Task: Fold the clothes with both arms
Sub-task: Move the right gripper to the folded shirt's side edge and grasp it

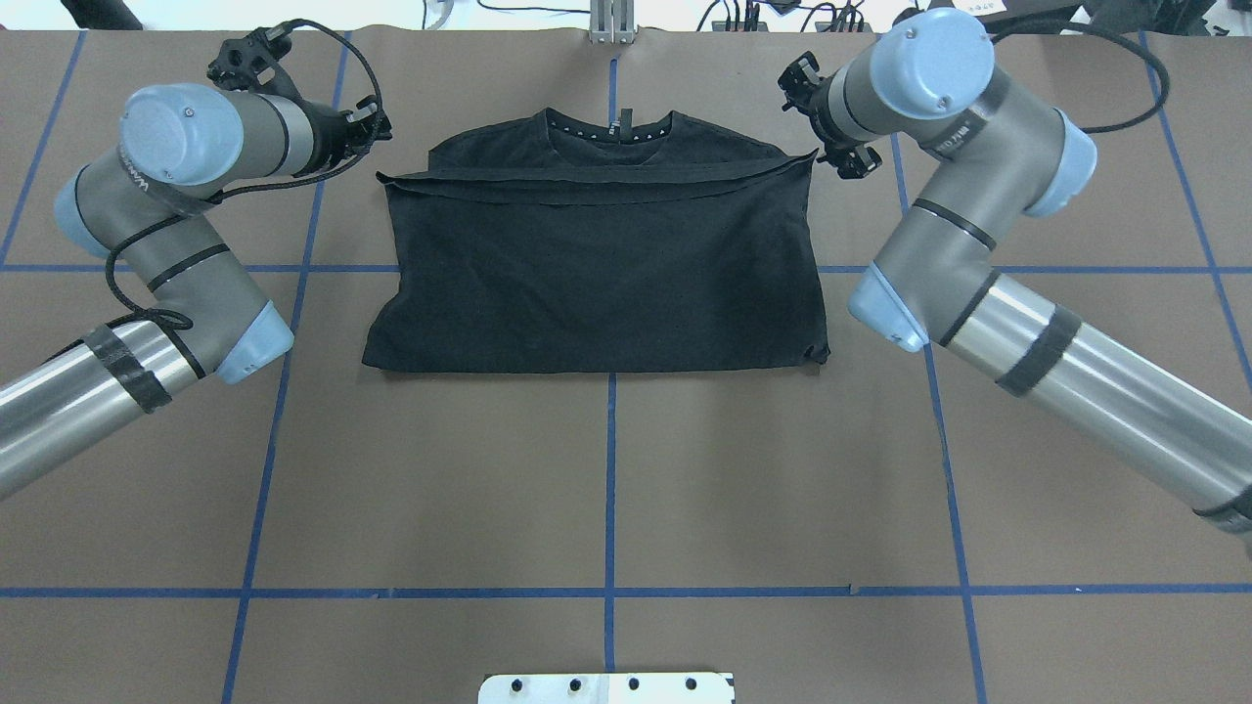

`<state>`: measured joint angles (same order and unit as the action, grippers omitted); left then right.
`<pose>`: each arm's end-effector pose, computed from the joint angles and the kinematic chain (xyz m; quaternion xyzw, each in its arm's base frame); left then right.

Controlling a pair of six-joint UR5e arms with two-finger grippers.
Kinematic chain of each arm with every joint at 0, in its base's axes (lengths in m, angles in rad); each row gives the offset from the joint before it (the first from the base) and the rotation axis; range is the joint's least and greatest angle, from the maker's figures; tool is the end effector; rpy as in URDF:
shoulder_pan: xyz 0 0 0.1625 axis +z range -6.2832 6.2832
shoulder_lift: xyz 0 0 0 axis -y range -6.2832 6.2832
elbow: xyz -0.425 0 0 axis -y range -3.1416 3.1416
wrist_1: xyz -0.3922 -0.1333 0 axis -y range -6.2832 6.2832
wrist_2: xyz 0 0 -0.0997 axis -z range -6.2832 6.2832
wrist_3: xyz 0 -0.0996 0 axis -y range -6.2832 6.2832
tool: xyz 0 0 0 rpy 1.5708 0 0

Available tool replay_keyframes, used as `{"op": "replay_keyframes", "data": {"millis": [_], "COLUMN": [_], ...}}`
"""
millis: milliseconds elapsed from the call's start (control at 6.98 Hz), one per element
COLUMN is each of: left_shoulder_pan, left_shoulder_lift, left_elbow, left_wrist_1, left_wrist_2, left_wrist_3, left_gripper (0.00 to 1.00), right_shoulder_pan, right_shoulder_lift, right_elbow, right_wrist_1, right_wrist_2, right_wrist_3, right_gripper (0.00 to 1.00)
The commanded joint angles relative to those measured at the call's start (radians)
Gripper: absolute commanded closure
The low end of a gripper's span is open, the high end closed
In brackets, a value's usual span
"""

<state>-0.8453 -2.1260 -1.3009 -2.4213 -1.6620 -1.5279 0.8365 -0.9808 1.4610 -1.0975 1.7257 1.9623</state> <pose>0.3930 -0.6303 0.3647 0.1962 0.5017 -0.3063 0.7849 -0.3964 -0.6152 0.3101 0.0339 -0.4614 0.4813 0.7445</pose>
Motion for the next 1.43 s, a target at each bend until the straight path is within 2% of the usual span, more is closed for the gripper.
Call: {"op": "replay_keyframes", "data": {"millis": [0, 143, 430, 716, 1146, 1289], "left_shoulder_pan": [-0.003, -0.003, -0.001, -0.003, -0.003, -0.003], "left_shoulder_lift": [0.024, 0.046, 0.046, 0.047, 0.049, 0.049], "left_elbow": [-0.035, -0.056, -0.064, -0.066, -0.067, -0.069], "left_wrist_1": [-0.001, -0.001, 0.001, 0.001, 0.001, 0.001], "left_wrist_2": [-0.005, -0.005, -0.001, 0.005, 0.004, 0.004], "left_wrist_3": [-0.005, -0.005, -0.011, -0.012, -0.011, -0.011], "left_gripper": [0.58, 0.57, 0.57, 0.57, 0.57, 0.57], "right_shoulder_pan": [-0.039, -0.119, -0.219, -0.253, -0.289, -0.289], "right_shoulder_lift": [-0.181, -0.253, -0.303, -0.338, -0.340, -0.340], "right_elbow": [0.252, 0.286, 0.273, 0.283, 0.283, 0.285], "right_wrist_1": [0.019, 0.024, 0.033, 0.033, 0.033, 0.033], "right_wrist_2": [0.093, 0.086, 0.005, -0.011, -0.040, -0.040], "right_wrist_3": [0.036, 0.035, 0.029, 0.027, 0.029, 0.033], "right_gripper": [0.00, 0.00, 0.01, 0.07, 0.39, 0.65]}}
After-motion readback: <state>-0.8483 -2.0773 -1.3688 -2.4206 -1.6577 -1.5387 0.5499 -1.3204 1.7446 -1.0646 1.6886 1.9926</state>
